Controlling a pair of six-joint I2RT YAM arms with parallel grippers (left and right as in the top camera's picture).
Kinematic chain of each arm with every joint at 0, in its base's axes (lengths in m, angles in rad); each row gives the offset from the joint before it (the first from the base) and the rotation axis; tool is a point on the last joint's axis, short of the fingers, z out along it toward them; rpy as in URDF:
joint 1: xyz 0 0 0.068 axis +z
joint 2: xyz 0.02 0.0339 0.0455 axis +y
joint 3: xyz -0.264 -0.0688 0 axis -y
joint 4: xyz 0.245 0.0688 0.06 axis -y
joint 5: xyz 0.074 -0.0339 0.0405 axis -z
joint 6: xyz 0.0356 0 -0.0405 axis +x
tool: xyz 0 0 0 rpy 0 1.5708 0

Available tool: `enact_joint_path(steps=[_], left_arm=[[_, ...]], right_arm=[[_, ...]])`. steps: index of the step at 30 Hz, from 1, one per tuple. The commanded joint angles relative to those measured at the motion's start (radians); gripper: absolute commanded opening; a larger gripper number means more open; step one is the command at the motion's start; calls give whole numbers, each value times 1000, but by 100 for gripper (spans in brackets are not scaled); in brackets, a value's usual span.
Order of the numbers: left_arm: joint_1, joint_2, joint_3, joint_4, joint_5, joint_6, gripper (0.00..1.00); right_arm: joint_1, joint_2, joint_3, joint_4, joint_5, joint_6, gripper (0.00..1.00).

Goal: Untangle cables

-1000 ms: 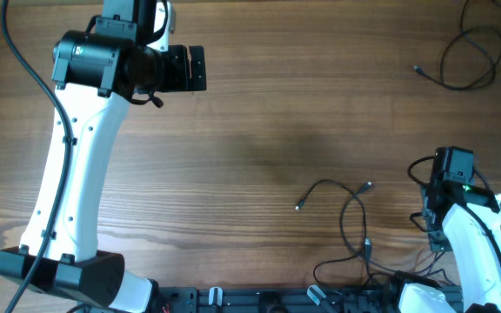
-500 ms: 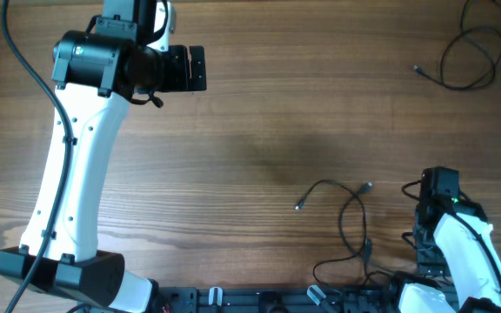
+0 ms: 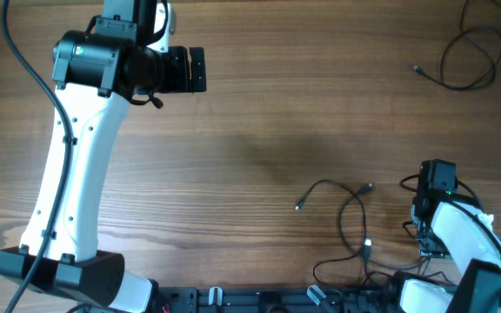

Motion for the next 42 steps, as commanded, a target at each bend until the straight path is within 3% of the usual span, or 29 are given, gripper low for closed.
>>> enact_joint_path(steps=[1,3,4,6,9,11,19,25,31,37,38,39,42], left_arm=[[-2,6,-3,2,11,20,100],[-2,6,-3,2,11,20,100],[-2,6,-3,2,12,19,100],[-2,6,-3,2,12,19,100],[-2,6,-3,2,12,19,100],[-2,6,-3,7,11,19,100],[-2,6,-3,45,11,19,100],[-2,6,-3,74,11,20,100],[0,6,-3,77,-147,19,100],[-1,6,-3,92,-146,11,100],[-1,6,-3,92,-146,11,100],[-1,6,-3,92,-145,8,100],[-1,8,-3,105,-129,-42,100]], right_arm=[[0,92,-6,35,-4,3,66],[0,129,-6,64,-45,3,14],[1,141,-6,78,-102,3,4],[1,146,-6,130,-223,-26,4],[1,145,1,443,-518,-452,4],[1,143,61,542,-645,-492,4],[85,139,622,502,-969,-707,5],[352,139,847,578,-962,-837,4],[593,144,867,530,-828,-922,4],[649,146,867,486,-810,-962,5],[653,146,867,482,-806,-962,30],[652,146,867,477,-805,-961,99],[650,145,867,457,-720,-963,100]])
